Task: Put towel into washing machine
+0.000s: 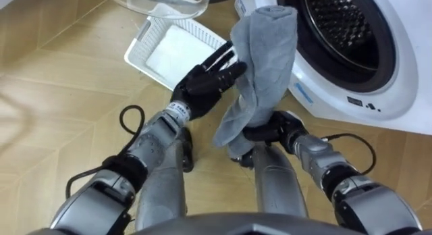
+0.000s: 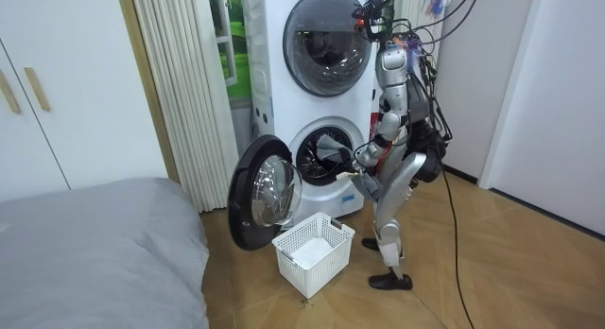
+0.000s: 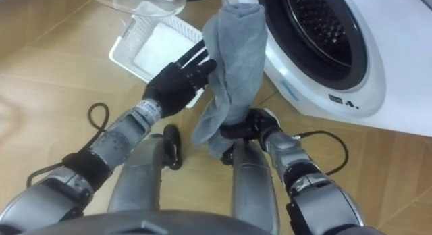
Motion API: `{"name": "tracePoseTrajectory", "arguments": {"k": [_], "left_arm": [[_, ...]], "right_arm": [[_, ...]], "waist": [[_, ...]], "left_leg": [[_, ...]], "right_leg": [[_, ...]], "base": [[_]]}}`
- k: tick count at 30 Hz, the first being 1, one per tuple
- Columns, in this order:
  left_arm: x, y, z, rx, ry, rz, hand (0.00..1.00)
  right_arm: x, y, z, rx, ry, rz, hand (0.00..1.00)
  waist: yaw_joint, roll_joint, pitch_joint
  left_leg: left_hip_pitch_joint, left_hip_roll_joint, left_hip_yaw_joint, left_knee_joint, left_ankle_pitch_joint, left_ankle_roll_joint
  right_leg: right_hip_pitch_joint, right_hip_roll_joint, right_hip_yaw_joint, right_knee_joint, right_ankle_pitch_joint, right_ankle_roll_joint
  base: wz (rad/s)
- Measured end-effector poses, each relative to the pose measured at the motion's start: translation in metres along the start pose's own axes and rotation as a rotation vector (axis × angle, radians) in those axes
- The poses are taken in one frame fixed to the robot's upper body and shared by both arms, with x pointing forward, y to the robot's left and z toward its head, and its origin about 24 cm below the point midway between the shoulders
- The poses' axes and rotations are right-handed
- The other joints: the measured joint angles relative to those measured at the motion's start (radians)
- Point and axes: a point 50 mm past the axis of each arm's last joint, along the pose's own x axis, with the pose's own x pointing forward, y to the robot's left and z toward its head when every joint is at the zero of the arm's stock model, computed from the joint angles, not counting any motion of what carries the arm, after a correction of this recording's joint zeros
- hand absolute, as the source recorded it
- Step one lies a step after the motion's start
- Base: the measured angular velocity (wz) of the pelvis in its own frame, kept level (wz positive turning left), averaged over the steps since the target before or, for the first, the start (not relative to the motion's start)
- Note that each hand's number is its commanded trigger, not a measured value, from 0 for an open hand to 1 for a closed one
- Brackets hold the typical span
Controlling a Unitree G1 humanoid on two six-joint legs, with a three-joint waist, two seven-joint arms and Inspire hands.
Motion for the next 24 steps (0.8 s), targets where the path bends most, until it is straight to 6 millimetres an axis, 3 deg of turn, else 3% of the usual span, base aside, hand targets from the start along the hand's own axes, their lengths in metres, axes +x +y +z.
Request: {"name": "tracePoseTrajectory", "arguments": {"k": [2,7,18,24], "left_arm": [[-0.008,0.016,0.002,0.081,0.009,0.104,0.00],[-0.023,0.044,0.001,0.214,0.030,0.325,0.00],[-0.028,0.053,0.002,0.273,0.020,0.495,0.00],[-0.031,0.058,0.007,0.272,-0.002,0.566,0.00]], "right_arm": [[-0.002,-0.012,-0.003,0.067,0.004,-0.045,1.00],[-0.003,-0.022,-0.004,0.246,0.004,-0.113,1.00],[-0.006,-0.045,-0.010,0.554,0.047,-0.177,1.00],[-0.008,-0.056,-0.006,0.741,0.023,-0.202,1.00]], "waist": [[0.022,0.004,-0.0008],[0.030,0.003,-0.0012],[0.024,-0.005,-0.0040],[0.026,-0.032,-0.0029]], "left_leg": [[-0.012,-0.002,0.001,-0.002,0.001,-0.001],[-0.011,-0.017,-0.003,-0.002,0.003,-0.002],[-0.017,-0.035,-0.012,0.022,0.009,0.005],[-0.013,-0.038,-0.009,0.026,0.011,0.007]], "right_leg": [[-0.016,-0.002,0.001,0.010,-0.004,-0.002],[-0.028,-0.021,-0.003,0.045,-0.020,0.000],[-0.028,-0.048,-0.008,0.070,-0.024,0.002],[-0.029,-0.049,-0.004,0.079,-0.025,0.002]], "base": [[0.06],[0.08],[0.05],[0.00]]}}
